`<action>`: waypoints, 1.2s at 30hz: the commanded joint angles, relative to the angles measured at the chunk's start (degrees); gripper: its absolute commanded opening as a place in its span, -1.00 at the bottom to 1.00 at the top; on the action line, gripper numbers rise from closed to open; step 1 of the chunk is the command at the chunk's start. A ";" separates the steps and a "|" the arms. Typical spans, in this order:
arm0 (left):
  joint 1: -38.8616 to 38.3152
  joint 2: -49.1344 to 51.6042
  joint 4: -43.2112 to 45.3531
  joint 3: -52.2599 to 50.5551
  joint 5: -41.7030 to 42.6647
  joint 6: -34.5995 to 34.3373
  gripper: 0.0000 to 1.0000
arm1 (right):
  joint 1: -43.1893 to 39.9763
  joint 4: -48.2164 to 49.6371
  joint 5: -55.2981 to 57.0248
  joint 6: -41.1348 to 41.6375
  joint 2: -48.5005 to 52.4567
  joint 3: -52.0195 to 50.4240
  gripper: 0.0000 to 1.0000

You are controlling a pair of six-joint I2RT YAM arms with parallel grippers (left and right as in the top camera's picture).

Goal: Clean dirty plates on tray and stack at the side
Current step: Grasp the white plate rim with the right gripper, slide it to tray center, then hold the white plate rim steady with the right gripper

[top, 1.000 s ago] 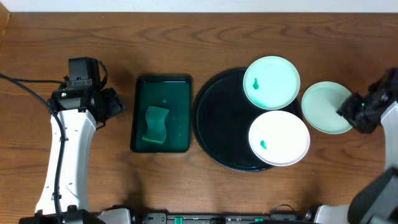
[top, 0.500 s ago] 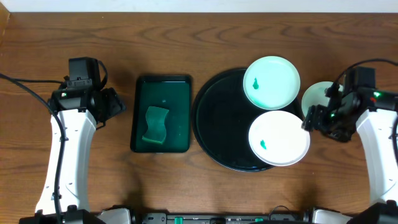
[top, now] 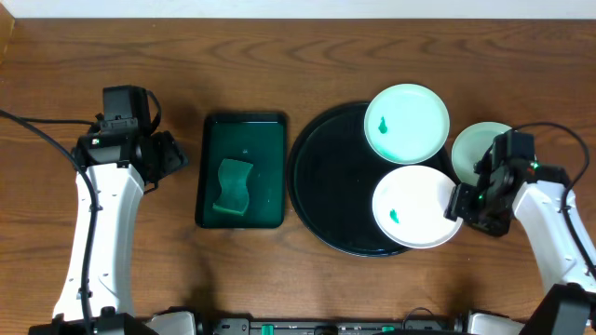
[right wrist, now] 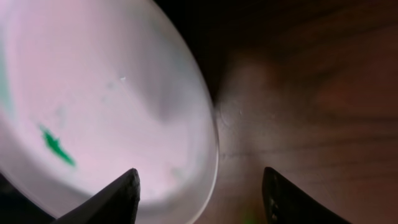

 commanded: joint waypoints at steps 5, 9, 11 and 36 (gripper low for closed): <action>0.24 -0.31 -0.20 1.31 -0.52 -0.28 0.61 | 0.44 6.21 -0.15 1.42 0.13 -6.62 -0.19; 0.24 -0.31 -0.17 1.31 -0.52 -0.31 0.61 | 0.46 6.01 -6.54 1.42 0.04 -6.14 -0.97; 0.24 -0.33 -0.20 1.31 -0.52 -0.31 0.62 | 0.55 6.01 -14.08 1.42 0.00 -5.53 -0.97; 0.24 -0.31 -0.20 1.31 -0.52 -0.28 0.61 | 21.62 21.16 -5.31 28.04 0.02 -7.26 -0.96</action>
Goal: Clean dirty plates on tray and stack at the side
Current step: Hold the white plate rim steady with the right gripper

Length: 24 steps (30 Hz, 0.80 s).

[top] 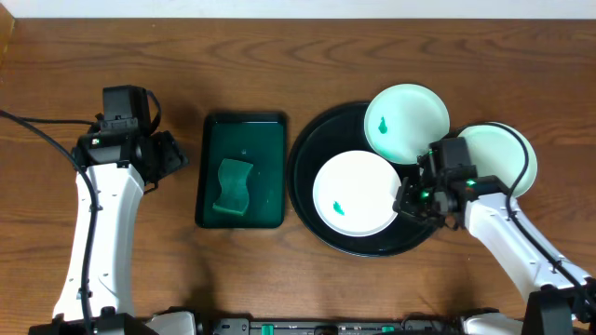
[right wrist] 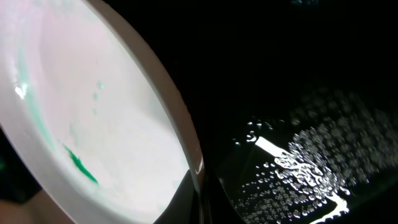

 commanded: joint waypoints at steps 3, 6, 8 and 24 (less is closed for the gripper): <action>0.24 -0.33 -0.20 1.31 -0.55 -0.28 0.61 | 3.65 0.37 9.03 8.26 0.02 -0.52 -0.95; 0.24 -0.33 -0.17 1.31 -0.55 -0.28 0.61 | 4.92 0.90 9.11 8.24 0.02 -0.52 -0.57; 0.24 -0.33 -0.17 1.31 -0.55 -0.28 0.61 | 5.44 1.22 9.14 8.09 0.02 -0.52 -0.08; 0.24 -0.31 -0.17 1.31 -0.55 -0.28 0.61 | 5.55 14.36 22.14 -25.51 1.44 -0.50 -0.28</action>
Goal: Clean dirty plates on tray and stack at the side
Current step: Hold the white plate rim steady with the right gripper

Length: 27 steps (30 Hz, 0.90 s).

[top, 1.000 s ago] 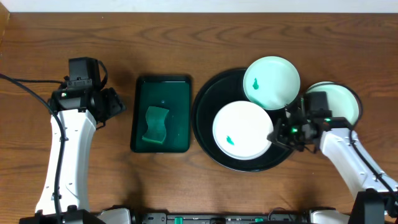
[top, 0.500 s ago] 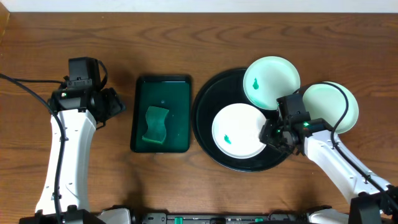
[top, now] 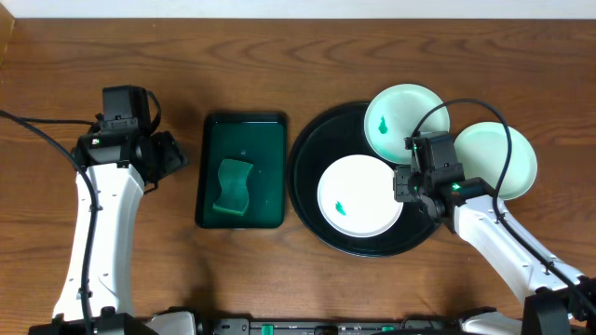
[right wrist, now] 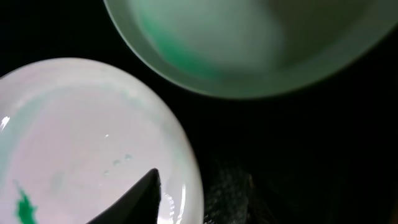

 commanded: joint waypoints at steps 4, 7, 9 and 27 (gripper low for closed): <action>0.24 -0.31 -0.20 1.31 -0.55 -0.28 0.61 | 0.44 2.05 1.11 -6.19 3.85 -0.22 -0.31; 0.24 -0.31 -0.17 1.31 -0.55 -0.28 0.62 | 0.44 2.51 1.09 -6.19 6.12 -0.22 -0.31; 0.24 -0.33 -0.17 1.31 -0.55 -0.28 0.61 | 0.44 2.54 0.92 -6.16 7.21 -0.22 -0.34; 0.24 -0.31 -0.20 1.31 -0.55 -0.28 0.61 | 0.44 -5.86 -0.61 16.20 -2.51 0.39 -0.97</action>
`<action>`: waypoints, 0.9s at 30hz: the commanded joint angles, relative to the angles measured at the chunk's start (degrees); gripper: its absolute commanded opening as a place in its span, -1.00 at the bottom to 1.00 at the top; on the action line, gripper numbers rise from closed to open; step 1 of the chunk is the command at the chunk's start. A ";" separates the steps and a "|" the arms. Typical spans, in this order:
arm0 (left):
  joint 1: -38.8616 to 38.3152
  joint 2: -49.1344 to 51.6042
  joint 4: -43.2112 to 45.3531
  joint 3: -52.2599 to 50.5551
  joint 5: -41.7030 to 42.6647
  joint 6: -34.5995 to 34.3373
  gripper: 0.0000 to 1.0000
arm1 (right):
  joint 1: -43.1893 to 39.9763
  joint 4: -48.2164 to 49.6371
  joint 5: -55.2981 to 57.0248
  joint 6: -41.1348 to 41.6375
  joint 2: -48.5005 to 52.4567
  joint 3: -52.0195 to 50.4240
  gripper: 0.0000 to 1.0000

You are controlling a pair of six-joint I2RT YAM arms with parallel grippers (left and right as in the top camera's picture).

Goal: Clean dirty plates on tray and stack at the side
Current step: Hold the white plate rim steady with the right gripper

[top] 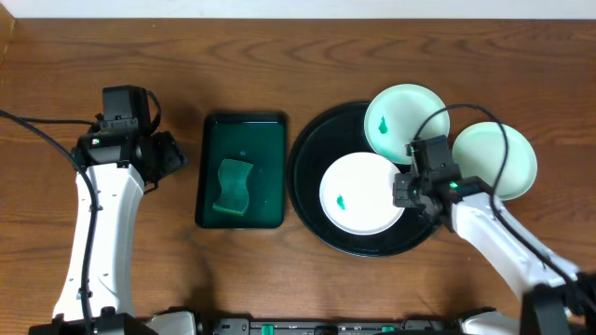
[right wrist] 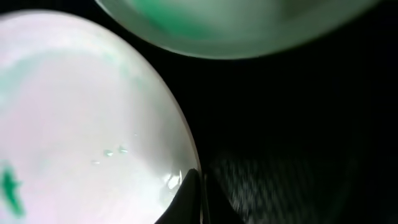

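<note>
A white plate (top: pixel 361 194) with a small green stain lies in the middle of the black round tray (top: pixel 312 177). My right gripper (top: pixel 402 191) is at the plate's right rim. In the right wrist view the gripper (right wrist: pixel 198 198) is shut on the white plate (right wrist: pixel 81 124), its rim pinched between the two dark fingers. A pale green plate (top: pixel 406 121) with a green stain sits on the tray's far right edge, and its rim (right wrist: pixel 236 31) shows at the top of the wrist view. My left gripper (top: pixel 175 155) hangs over the table at the far left, its jaws not discernible.
A green basin (top: pixel 216 154) holding a green sponge (top: pixel 234 183) stands left of the tray. Another pale green plate (top: pixel 495 160) lies on the wooden table (top: pixel 279 65) right of the tray, just behind my right arm.
My right gripper's fingers, then spread over the white plate's edge, are now pinched together on its rim. The plate sits a touch further right. The left arm has not moved.
The white plate first overhung the tray's front right edge with my right gripper open around its rim. Then it lay in the tray's middle, rim pinched. The fingers then stood apart over the edge, and now grip the rim again.
</note>
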 commanded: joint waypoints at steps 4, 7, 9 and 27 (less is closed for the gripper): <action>0.24 -0.33 -0.20 1.31 -0.55 -0.28 0.61 | 0.48 -3.58 0.24 15.87 -3.82 0.35 -0.97; 0.24 -0.33 -0.20 1.31 -0.55 -0.28 0.62 | 0.52 -3.93 0.22 16.76 -3.74 -0.15 -0.98; 0.24 -0.33 -0.22 1.31 -0.55 -0.28 0.61 | 0.59 -4.00 0.24 17.25 -3.74 -0.61 -0.98; 0.24 -0.31 -0.22 1.31 -0.55 -0.28 0.61 | 0.57 6.88 0.24 11.19 -3.76 -6.73 -0.57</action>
